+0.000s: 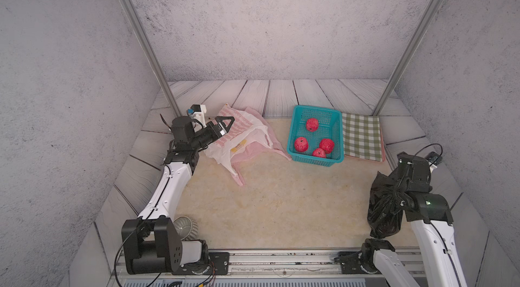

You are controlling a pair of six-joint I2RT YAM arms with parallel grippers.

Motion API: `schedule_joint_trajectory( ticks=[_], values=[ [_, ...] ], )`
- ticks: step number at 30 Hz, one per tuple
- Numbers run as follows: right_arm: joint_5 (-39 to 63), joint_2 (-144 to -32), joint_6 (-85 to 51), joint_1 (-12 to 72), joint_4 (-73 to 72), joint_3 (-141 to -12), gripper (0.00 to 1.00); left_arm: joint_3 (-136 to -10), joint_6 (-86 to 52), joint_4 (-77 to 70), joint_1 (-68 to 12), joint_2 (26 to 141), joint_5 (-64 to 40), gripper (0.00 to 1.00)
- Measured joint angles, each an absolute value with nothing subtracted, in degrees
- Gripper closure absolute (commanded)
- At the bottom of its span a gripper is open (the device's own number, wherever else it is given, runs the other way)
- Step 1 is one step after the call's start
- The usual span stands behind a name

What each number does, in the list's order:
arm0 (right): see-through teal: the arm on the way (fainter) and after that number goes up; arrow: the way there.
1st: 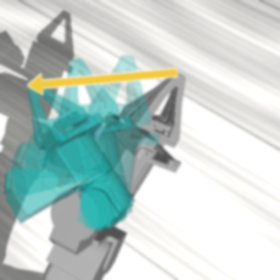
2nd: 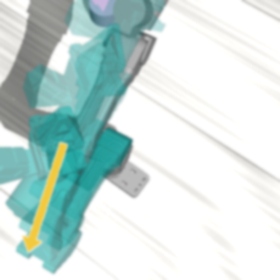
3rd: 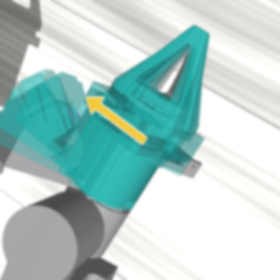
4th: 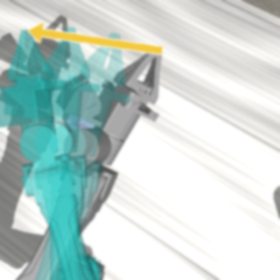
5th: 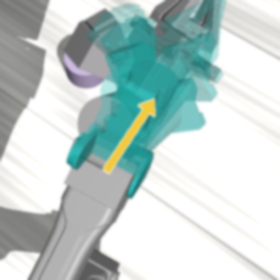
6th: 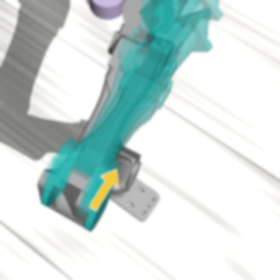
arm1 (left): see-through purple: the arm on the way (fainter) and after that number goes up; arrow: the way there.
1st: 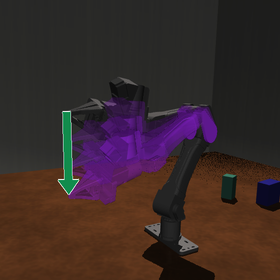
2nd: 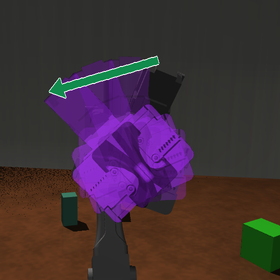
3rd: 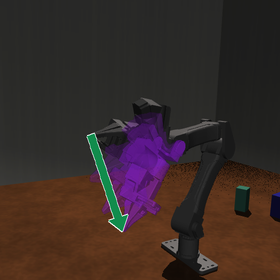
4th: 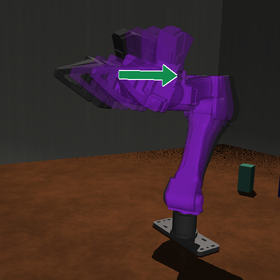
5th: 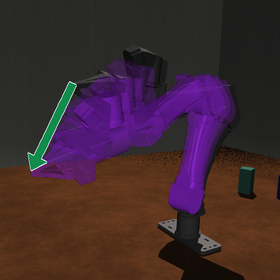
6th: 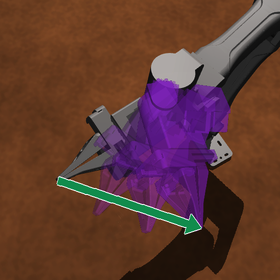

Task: Untie the knot of a plastic bag & take out the apple
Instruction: Pick up the plastic bag at the center of the board, then place the plastic bag at the center of the board.

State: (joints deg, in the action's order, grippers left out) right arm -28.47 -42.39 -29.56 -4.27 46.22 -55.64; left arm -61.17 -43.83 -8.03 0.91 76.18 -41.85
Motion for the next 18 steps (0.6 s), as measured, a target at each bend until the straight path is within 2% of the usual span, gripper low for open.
schedule_joint_trajectory(
  ticks=[2,6,10,14,18],
  values=[
    [-20.47,-42.09,-28.93,-4.34,45.10,-55.61,0.97,-61.17,-44.16,-8.05,1.21,76.18,-41.93,0.10],
    [4.23,-42.09,-28.77,-3.88,39.64,-54.33,1.00,-61.17,-46.09,-9.15,2.83,76.99,-43.03,0.11],
    [24.45,-45.34,-30.55,3.11,33.80,-54.19,1.00,-61.17,-49.36,-10.72,5.19,79.24,-44.14,0.12],
    [34.87,-50.94,-32.12,16.08,29.69,-58.04,0.96,-61.12,-51.35,-11.00,6.66,80.68,-44.62,0.13],
    [39.59,-53.82,-34.74,19.84,23.64,-62.35,0.95,-61.12,-52.12,-11.73,7.16,80.73,-45.36,0.13]
  ],
)
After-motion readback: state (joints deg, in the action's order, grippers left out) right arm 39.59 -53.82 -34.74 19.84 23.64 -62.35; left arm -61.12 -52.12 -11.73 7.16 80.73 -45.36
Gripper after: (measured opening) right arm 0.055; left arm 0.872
